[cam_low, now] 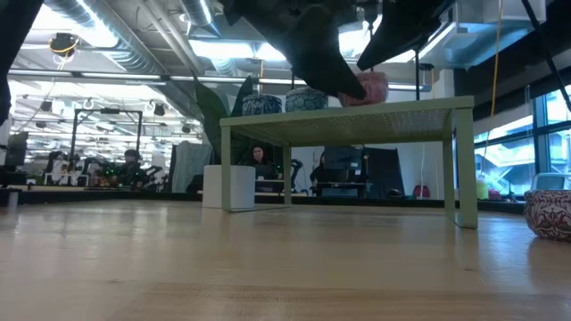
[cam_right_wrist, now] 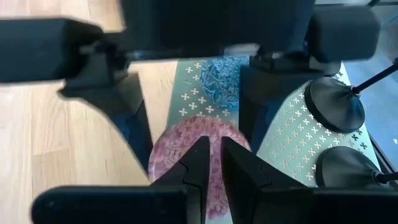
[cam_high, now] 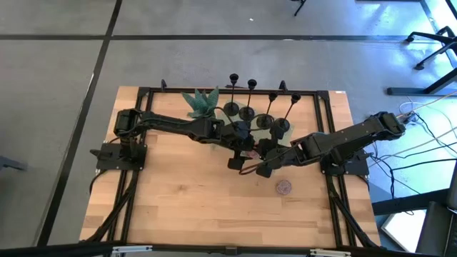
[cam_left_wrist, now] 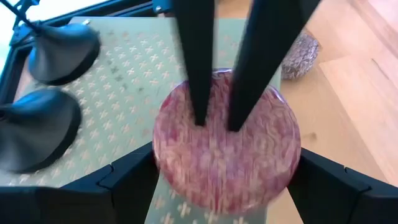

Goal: Stock candles and holders on shelf
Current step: Align the pink scented candle with the other scented candles on the shelf

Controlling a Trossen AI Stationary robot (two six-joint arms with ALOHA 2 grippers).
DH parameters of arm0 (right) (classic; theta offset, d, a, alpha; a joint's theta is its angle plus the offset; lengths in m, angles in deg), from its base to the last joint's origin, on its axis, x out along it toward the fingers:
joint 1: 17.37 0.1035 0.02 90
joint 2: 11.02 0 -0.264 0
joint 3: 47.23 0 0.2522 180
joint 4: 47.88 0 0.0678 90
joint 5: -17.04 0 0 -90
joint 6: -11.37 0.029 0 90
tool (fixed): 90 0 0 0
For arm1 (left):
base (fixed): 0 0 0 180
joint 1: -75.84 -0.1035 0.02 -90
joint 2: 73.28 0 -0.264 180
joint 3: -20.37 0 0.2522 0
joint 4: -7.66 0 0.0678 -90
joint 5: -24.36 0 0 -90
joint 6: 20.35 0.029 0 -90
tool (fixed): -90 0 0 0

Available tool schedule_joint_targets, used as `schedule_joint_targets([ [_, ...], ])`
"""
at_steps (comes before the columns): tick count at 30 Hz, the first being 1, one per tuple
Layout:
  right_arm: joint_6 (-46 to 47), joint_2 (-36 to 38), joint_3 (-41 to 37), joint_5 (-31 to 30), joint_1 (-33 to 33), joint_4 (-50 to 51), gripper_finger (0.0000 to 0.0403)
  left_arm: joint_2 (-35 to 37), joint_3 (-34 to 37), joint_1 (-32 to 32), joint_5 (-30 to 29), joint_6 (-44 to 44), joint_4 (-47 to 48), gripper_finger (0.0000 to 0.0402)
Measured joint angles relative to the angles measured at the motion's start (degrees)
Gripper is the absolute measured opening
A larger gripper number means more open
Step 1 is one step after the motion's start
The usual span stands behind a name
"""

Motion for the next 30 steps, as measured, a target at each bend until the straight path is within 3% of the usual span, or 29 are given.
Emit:
schedule_joint_targets([
  [13, -0.11, 0.00, 0.00, 0.05, -0.22, 0.90, 0.0044, -0.32, -0.02, -0.02, -1.58, 1.44, -2.27, 0.0340],
  [18, 0.09, 0.00, 0.00, 0.24, -0.22, 2.11, 0.0044, -0.30, -0.02, -0.07, -6.14, 2.53, -2.38, 0.0341],
  [30, -0.13, 0.02, 0.00, -0.35, -0.19, 2.70, 0.0044, 0.01, 0.01, 0.12, -7.60, 2.56, -2.15, 0.0340],
])
